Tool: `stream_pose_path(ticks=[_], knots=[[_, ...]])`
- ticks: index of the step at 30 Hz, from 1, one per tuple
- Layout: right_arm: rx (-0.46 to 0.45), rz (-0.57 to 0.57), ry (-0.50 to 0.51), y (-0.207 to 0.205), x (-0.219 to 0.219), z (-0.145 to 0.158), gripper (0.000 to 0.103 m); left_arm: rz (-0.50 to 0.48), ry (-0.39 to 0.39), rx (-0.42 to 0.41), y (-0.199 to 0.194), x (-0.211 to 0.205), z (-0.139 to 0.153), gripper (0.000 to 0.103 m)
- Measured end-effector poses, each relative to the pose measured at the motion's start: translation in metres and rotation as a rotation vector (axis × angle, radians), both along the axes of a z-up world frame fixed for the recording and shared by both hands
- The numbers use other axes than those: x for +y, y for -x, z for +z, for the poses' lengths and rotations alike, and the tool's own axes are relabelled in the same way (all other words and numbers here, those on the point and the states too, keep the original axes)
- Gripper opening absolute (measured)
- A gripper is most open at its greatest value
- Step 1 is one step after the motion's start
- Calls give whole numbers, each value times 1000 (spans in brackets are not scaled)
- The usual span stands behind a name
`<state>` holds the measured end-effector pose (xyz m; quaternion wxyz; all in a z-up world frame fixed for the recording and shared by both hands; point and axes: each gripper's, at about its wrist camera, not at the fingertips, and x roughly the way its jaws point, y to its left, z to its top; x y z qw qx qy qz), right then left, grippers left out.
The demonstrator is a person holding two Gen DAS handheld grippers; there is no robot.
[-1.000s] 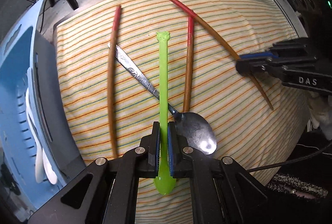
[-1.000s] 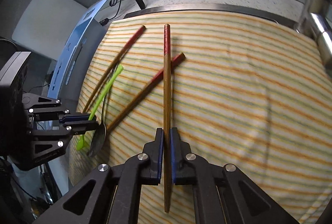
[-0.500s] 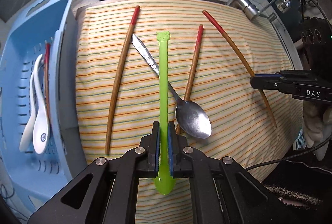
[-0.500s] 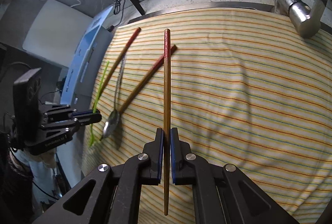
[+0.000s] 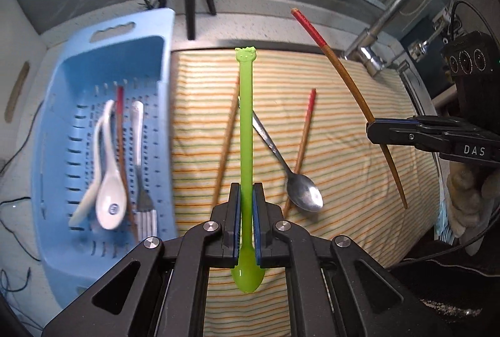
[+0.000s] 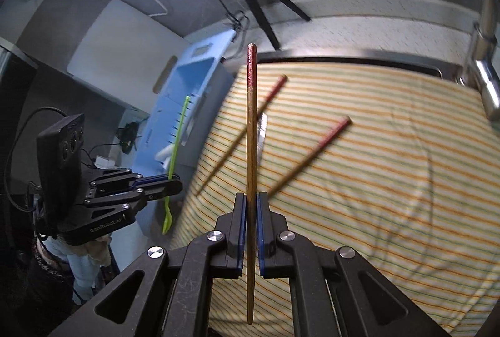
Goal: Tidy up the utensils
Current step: 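Carry the green spoon with the left tool while the right tool carries the chopstick over the basket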
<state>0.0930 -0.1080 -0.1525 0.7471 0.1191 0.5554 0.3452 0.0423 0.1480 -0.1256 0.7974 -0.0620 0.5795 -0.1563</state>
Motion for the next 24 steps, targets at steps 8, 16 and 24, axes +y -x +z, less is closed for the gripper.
stream_pose_path(ticks=[8, 16, 24], knots=[[-61, 11, -41, -9, 58, 31, 6, 54, -41, -44, -12, 50, 12, 5], [-60, 20, -43, -12, 129, 29, 6, 102, -83, -24, -33, 88, -10, 5], [25, -30, -24, -30, 188, -3, 6, 105, -102, 17, -53, 112, -36, 5]])
